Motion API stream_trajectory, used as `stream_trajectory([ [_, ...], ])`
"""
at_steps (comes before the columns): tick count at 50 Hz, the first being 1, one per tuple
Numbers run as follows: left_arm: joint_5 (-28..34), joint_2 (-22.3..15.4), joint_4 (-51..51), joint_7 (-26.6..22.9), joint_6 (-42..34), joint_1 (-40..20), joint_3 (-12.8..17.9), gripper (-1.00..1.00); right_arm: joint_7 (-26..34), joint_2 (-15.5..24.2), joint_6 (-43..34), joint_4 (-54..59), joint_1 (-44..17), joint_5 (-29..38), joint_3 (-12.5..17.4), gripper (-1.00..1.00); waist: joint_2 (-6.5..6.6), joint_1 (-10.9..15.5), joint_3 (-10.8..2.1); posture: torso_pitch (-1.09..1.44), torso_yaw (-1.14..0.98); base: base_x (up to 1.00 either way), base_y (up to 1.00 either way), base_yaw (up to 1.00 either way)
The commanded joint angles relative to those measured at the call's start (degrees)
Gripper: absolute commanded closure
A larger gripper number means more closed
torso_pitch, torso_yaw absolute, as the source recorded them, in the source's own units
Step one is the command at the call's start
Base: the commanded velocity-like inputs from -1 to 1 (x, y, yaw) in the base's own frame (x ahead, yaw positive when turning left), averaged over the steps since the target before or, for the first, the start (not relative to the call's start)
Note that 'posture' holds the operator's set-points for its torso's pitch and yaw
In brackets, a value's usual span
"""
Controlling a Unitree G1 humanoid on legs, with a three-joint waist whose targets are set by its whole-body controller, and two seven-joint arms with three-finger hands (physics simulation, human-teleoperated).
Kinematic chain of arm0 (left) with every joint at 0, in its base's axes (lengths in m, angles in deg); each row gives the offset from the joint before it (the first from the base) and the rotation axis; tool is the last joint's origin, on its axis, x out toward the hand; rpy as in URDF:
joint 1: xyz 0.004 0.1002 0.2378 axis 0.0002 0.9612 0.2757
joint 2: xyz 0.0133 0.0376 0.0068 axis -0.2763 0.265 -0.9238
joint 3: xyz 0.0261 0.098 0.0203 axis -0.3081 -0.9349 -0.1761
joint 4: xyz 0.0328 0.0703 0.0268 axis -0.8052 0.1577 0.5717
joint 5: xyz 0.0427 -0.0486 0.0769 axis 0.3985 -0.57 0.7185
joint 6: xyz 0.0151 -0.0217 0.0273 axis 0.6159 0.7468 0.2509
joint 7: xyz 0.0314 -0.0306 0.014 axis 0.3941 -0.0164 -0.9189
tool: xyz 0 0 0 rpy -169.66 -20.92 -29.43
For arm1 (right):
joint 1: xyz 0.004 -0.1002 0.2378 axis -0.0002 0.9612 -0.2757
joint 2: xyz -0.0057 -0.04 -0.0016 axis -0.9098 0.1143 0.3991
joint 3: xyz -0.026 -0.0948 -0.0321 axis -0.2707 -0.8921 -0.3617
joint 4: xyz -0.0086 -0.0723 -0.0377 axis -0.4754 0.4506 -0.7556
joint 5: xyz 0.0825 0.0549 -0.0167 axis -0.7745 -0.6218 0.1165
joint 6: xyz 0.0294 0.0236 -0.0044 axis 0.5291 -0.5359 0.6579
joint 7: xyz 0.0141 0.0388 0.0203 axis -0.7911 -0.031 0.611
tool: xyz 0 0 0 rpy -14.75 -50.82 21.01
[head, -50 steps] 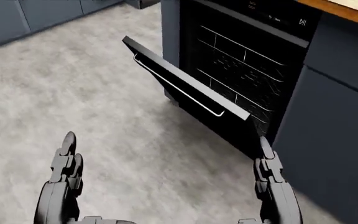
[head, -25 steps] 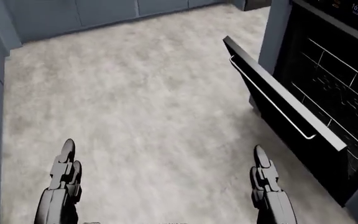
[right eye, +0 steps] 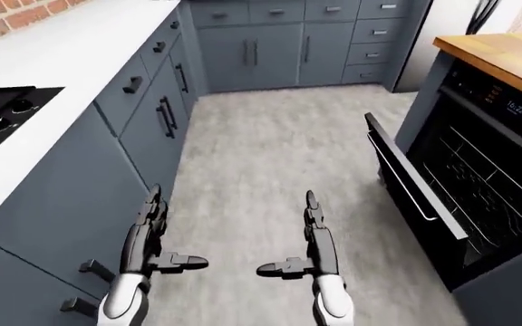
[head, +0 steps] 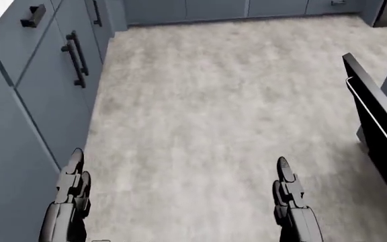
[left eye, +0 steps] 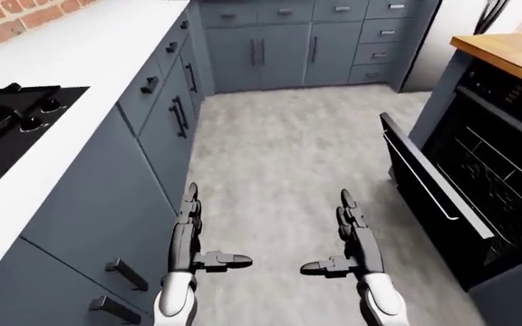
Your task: Close the dishwasher door
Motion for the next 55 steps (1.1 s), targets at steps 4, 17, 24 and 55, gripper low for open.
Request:
stream_trajectory([
  [4, -0.04, 0.35, -3.09, 0.0, 1.38, -0.8, -0.72, -1.0, -0.11, 0.45, 1.69, -2.84, -0.68, -0.05, 0.55, -1.0, -1.68, 0.41, -1.05, 0.0, 0.0, 0.0, 0.0, 0.59],
  [17, 0.06, 0.37, -2.83, 0.04, 1.56, -0.8, -0.93, -1.0, -0.17, 0.47, -0.07, -3.06, -1.45, 0.71, 0.13, -1.0, -5.18, -0.48, -1.98, 0.0, 0.0, 0.0, -0.01, 0.09],
  [24, 0.07, 0.35, -2.31, 0.0, 1.88, -0.99, -0.85, -1.0, -0.21, 0.49, -0.12, -2.82, -1.67, 0.66, 0.23, -1.0, -1.82, -0.35, -0.89, 0.0, 0.0, 0.0, -0.34, 0.0],
  [55, 0.09, 0.43, -3.57, 0.08, 1.22, -0.63, -0.98, -1.0, 0.04, 0.43, -0.78, -4.06, -1.03, 0.76, -0.14, -1.0, -2.76, -1.41, -1.21, 0.0, 0.0, 0.0, -0.24, 0.0],
])
